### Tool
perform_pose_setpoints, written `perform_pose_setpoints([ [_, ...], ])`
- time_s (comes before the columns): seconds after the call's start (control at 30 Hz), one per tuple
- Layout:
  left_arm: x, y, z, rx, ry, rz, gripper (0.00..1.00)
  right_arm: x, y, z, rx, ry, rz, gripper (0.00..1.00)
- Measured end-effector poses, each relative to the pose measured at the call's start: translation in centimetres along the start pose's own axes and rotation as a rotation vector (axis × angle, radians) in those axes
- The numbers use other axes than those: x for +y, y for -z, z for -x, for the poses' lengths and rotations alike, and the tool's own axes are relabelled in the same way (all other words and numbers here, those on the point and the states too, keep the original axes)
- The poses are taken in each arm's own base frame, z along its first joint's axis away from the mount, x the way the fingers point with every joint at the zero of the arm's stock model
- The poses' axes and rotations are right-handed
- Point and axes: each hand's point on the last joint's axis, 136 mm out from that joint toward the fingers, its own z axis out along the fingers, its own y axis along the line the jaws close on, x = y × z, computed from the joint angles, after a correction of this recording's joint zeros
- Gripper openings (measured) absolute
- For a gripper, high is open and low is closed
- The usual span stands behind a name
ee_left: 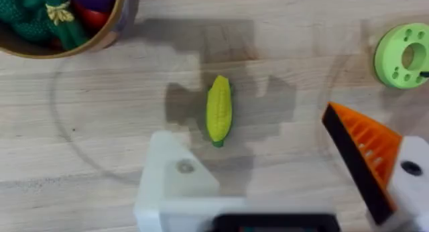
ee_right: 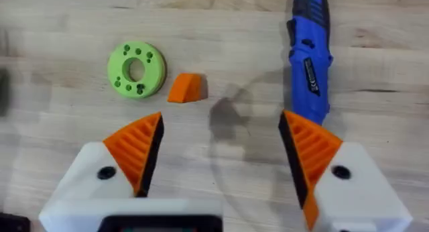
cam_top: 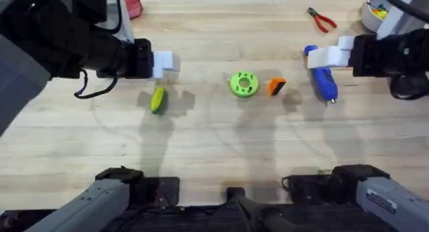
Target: Pick up the gripper from the table and insert it into the empty holder that is missing its gripper. Then pick up a screw, insert it into the mounting hole, and use the screwdriver to tighten it. Finally, clean up the table by picking up the vegetable and placing it into the bucket.
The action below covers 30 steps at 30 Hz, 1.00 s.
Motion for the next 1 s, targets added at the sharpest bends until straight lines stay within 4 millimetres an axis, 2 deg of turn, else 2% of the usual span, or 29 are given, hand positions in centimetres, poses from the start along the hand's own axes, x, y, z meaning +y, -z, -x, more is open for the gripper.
perform_pose_setpoints([
  [0.23, -0.1, 0.0, 1.0, -0.041, -0.004, -0.005, 0.946, 0.0, 0.0, 0.0, 0.000, 0.000, 0.000, 0.991],
  [0.57, -0.8, 1.1, 5.6, -0.240, -0.030, -0.028, 0.949, 0.0, 0.0, 0.0, 0.000, 0.000, 0.000, 0.991],
  [0.73, -1.2, 4.4, 6.3, -0.347, -0.107, -0.029, 0.949, 0.0, 0.0, 0.0, 0.000, 0.000, 0.000, 0.991],
  [0.8, -1.4, 6.2, 6.5, -0.403, -0.130, -0.030, 0.949, 0.0, 0.0, 0.0, 0.000, 0.000, 0.000, 0.991],
  [0.83, -1.5, 8.4, 6.2, -0.455, -0.152, -0.025, 0.949, 0.0, 0.0, 0.0, 0.000, 0.000, 0.000, 0.992],
  [1.0, -1.1, 10.1, 5.8, -0.501, -0.171, 0.007, 0.949, 0.0, 0.0, 0.0, 0.000, 0.000, 0.000, 0.991],
])
